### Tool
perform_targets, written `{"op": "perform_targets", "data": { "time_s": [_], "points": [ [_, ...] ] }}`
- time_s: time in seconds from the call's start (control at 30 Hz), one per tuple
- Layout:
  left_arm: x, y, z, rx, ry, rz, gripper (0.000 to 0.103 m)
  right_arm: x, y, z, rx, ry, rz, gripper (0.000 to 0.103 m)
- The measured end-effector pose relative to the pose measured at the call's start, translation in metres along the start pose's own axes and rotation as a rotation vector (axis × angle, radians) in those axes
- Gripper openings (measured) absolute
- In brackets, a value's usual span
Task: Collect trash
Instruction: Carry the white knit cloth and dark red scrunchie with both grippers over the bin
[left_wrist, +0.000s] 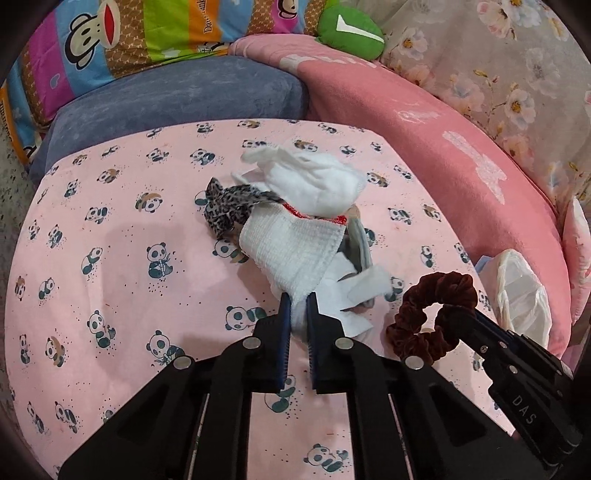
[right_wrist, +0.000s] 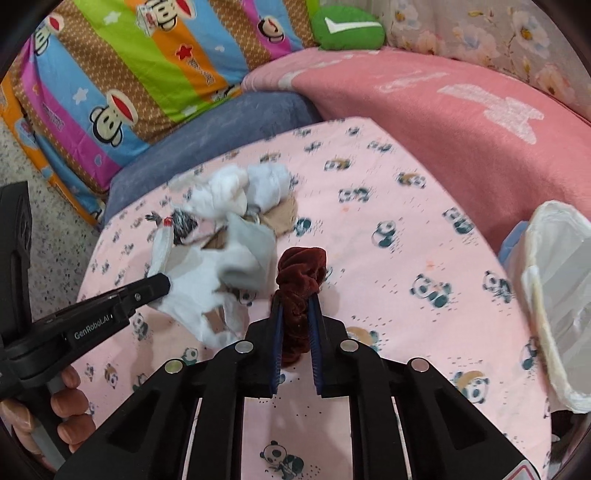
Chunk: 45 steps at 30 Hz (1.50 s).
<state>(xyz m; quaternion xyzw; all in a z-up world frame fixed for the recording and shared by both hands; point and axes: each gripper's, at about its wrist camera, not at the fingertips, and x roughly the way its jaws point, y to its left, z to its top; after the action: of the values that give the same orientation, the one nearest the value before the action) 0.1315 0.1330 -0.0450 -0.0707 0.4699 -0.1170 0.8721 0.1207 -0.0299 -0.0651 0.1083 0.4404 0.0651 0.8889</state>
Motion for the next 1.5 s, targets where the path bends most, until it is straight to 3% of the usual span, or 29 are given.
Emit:
{"op": "perform_targets", "data": {
  "time_s": [0.37,0.67,1.2,1.5],
  "points": [
    [-0.046,-0.068,0.013,0.121,-0.109,-0.071,0.008,-0.080,-0.036,0.024,0.073,-0.150,-0.001,0.013],
    [-0.059,-0.136,0.024,0.233,-0.145,-0.155,0.008,-0.135,-0.081,0.030,0.138,-0.254,-0.043,0.013],
    [-0.053,-0.244,0.023,0.407,-0.140,-0.279,0.008,-0.192,-0.196,0.012,0.326,-0.356,-0.151,0.013],
    [-0.045,-0.275,0.013,0.455,-0.105,-0.330,0.008,-0.205,-0.237,-0.009,0.399,-0.373,-0.191,0.013]
  ]
}}
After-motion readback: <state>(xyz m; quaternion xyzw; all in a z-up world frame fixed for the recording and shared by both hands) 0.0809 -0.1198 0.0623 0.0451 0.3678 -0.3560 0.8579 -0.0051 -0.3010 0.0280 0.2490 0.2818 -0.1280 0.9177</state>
